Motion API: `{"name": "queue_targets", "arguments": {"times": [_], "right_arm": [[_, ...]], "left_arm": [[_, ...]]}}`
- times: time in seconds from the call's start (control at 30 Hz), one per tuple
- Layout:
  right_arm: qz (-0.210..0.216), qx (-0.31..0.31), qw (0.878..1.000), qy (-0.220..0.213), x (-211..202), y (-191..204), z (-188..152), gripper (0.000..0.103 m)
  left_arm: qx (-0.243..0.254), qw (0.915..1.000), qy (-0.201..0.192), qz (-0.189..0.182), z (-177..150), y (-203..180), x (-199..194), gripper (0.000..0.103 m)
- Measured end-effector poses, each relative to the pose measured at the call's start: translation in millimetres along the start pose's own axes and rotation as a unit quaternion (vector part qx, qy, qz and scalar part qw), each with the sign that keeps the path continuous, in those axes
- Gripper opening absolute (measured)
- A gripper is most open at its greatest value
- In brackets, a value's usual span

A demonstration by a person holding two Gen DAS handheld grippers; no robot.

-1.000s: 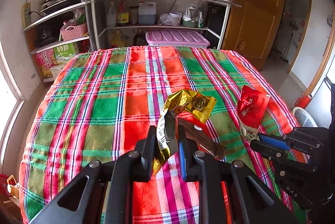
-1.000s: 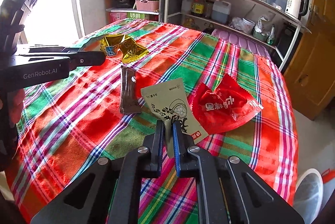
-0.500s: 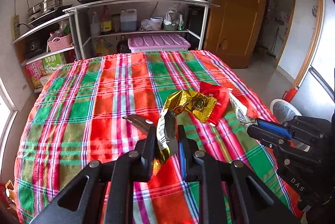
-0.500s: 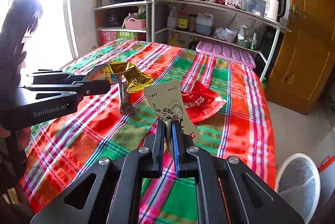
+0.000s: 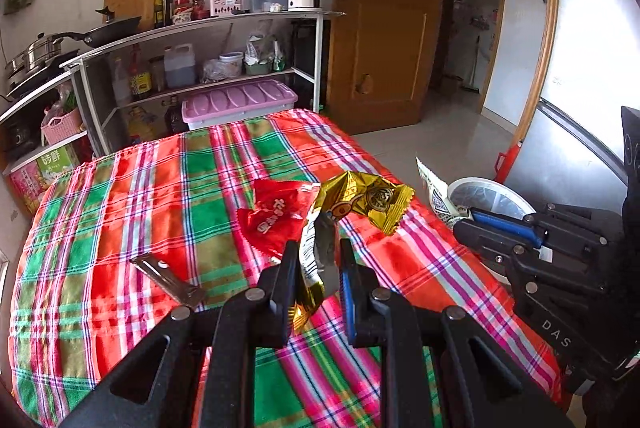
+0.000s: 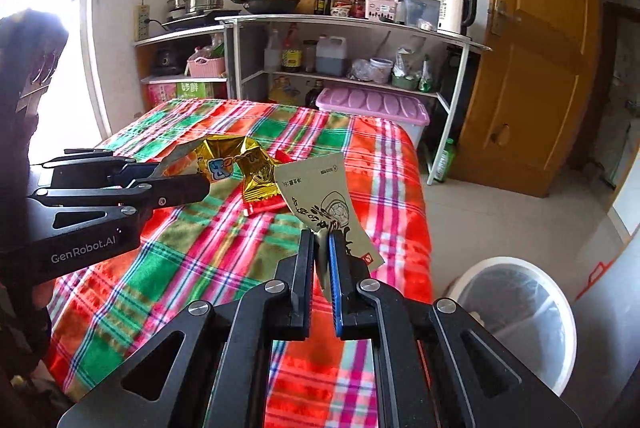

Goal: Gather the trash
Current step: 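Carry the gold wrapper and beige packet in both tools over the bin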

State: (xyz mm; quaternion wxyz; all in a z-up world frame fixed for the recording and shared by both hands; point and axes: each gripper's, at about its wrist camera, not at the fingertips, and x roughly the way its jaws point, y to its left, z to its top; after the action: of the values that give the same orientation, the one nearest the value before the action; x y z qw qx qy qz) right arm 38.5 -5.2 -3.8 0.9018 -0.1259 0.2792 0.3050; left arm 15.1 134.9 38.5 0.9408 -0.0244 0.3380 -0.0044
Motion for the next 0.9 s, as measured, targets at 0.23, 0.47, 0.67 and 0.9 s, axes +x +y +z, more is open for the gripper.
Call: {"name": "queue_targets", "arguments": {"times": [0.23, 0.47, 0.67, 0.9], "right_arm": [[-0.041, 0.032, 0.999, 0.004, -16.1, -37.5, -16.2, 0.007], [-0.093, 0.076, 0.993, 0.014, -33.3, -89.4, -34.4, 0.007], [-0.132, 0.112, 0.984, 0.03, -47.2, -131.5, -56.3, 0.007], [-0.161, 0.146, 0.975, 0.049, -56.4, -167.3, -80.5, 0.007]], "left_arm": [[0.031, 0.9991, 0.003, -0.029, 11.3, -40.3, 15.3, 0.02], [0.064, 0.9953, 0.01, -0.072, 21.8, -92.5, 37.7, 0.02], [0.094, 0.9897, 0.023, -0.105, 26.5, -140.3, 56.2, 0.02], [0.118, 0.9839, 0.038, -0.128, 25.9, -183.8, 73.0, 0.02]]}}
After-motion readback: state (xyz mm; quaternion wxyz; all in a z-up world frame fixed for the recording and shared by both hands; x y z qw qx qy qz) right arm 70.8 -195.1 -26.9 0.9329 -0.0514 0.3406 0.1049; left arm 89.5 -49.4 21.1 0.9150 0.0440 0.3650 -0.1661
